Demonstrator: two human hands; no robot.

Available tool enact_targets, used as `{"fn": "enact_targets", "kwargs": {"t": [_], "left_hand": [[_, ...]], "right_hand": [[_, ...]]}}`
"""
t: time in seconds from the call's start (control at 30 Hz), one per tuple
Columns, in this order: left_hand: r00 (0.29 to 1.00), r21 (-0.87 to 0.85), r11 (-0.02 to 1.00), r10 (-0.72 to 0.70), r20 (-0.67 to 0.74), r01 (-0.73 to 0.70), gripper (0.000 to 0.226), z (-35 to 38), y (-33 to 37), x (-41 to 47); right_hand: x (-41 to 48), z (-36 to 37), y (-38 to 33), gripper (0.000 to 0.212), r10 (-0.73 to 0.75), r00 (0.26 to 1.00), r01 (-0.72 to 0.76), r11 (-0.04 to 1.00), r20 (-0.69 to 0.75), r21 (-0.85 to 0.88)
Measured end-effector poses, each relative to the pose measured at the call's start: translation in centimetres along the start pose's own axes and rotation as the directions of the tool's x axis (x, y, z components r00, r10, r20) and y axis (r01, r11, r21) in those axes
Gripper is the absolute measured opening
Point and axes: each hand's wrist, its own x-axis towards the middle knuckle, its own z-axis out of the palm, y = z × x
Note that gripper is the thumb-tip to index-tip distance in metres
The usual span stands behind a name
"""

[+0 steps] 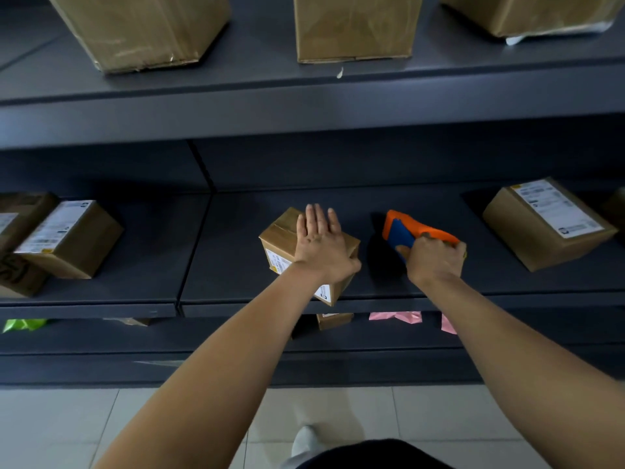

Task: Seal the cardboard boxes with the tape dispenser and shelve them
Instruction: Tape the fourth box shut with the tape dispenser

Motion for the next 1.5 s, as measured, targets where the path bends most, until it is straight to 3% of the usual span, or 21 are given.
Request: {"fn": "enact_targets", "kwargs": {"t": [0.13, 0.2, 0.27, 0.33, 0.4, 0.47, 0.53, 0.7, 0.83, 0.9, 1.0, 1.07, 1.17, 1.23, 1.3, 1.43, 1.5], "left_hand": [[1.000, -0.054, 0.998, 0.029, -0.001, -0.029, 0.102, 0.4, -0.7, 0.0], [0.997, -0.179, 0.981, 0.078, 0.007, -0.075, 0.093, 0.0, -1.2, 0.0], [0.985, -0.435, 0.884, 0.152, -0.077, -0.170, 0.061, -0.4, -1.9, -0.2], [0.964, -0.577, 0.780, 0.130, -0.230, -0.243, 0.045, -0.2, -3.0, -0.7], [0.944, -0.485, 0.852, 0.031, -0.328, -0.197, 0.046, 0.9, -4.4, -1.4], [0.944, -0.346, 0.936, -0.054, -0.327, -0.066, 0.055, 2.2, -5.7, -1.8], [0.956, -0.292, 0.956, -0.080, -0.283, -0.007, 0.061, 2.6, -6.3, -1.6], [0.967, -0.286, 0.956, -0.133, -0.218, 0.067, 0.053, 2.1, -5.9, -1.0], [0.959, -0.385, 0.916, -0.204, -0.196, 0.116, 0.058, 2.1, -6.5, -1.0], [0.941, -0.548, 0.826, -0.280, -0.191, 0.134, 0.073, 2.0, -6.7, -1.2], [0.905, -0.862, 0.497, -0.406, -0.128, 0.101, 0.095, 1.9, -6.1, -2.4], [0.865, -0.928, 0.364, -0.488, -0.115, 0.082, 0.096, 2.0, -5.0, -3.3], [0.808, -0.977, 0.199, -0.587, -0.055, 0.078, 0.083, 2.7, -3.3, -4.1], [0.802, -0.996, 0.090, -0.597, -0.032, 0.028, 0.051, 3.9, -2.6, -4.4], [0.792, -0.997, 0.081, -0.609, -0.048, 0.002, 0.038, 4.7, -2.2, -4.8], [0.818, -0.992, 0.122, -0.574, -0.042, 0.035, 0.050, 4.6, -2.2, -5.5], [0.835, -0.996, 0.068, -0.550, 0.009, 0.056, 0.051, 4.4, -2.1, -5.7]], "right_hand": [[-0.9, 0.8, -0.6, 0.045, -0.001, 1.000, 0.000, 0.999, -0.003, -0.052], [-1.6, 0.4, -1.9, 0.040, -0.070, 0.986, 0.086, 0.991, -0.153, 0.106], [-2.2, -0.5, -4.0, 0.037, -0.186, 0.946, 0.273, 0.900, -0.266, 0.340], [-2.5, -1.5, -6.1, 0.041, -0.258, 0.950, 0.310, 0.721, -0.175, 0.620], [-2.8, -1.6, -7.3, 0.046, -0.327, 0.945, 0.185, 0.603, 0.029, 0.776], [-3.0, -0.7, -7.6, 0.045, -0.355, 0.925, 0.099, 0.571, 0.136, 0.815], [-3.1, -0.3, -7.6, 0.040, -0.351, 0.926, 0.092, 0.571, 0.141, 0.816], [-3.0, -0.7, -7.6, 0.046, -0.337, 0.931, 0.123, 0.655, 0.142, 0.746], [-3.8, -0.6, -7.9, 0.045, -0.305, 0.943, 0.121, 0.685, 0.132, 0.718], [-3.8, -0.9, -8.2, 0.046, -0.284, 0.949, 0.100, 0.684, 0.138, 0.722], [-3.6, -1.3, -8.4, 0.044, -0.301, 0.934, 0.050, 0.645, 0.193, 0.763], [-3.5, -1.2, -8.3, 0.036, -0.314, 0.924, -0.004, 0.562, 0.219, 0.827], [-3.9, -1.1, -8.2, 0.037, -0.298, 0.922, -0.114, 0.406, 0.249, 0.907], [-4.3, -1.2, -8.2, 0.046, -0.306, 0.914, -0.150, 0.357, 0.267, 0.922], [-4.7, -1.4, -8.3, 0.047, -0.319, 0.910, -0.150, 0.340, 0.264, 0.928], [-5.2, -1.5, -8.1, 0.040, -0.332, 0.909, -0.155, 0.295, 0.253, 0.943], [-5.6, -1.4, -8.1, 0.039, -0.332, 0.914, -0.130, 0.299, 0.231, 0.945]]}}
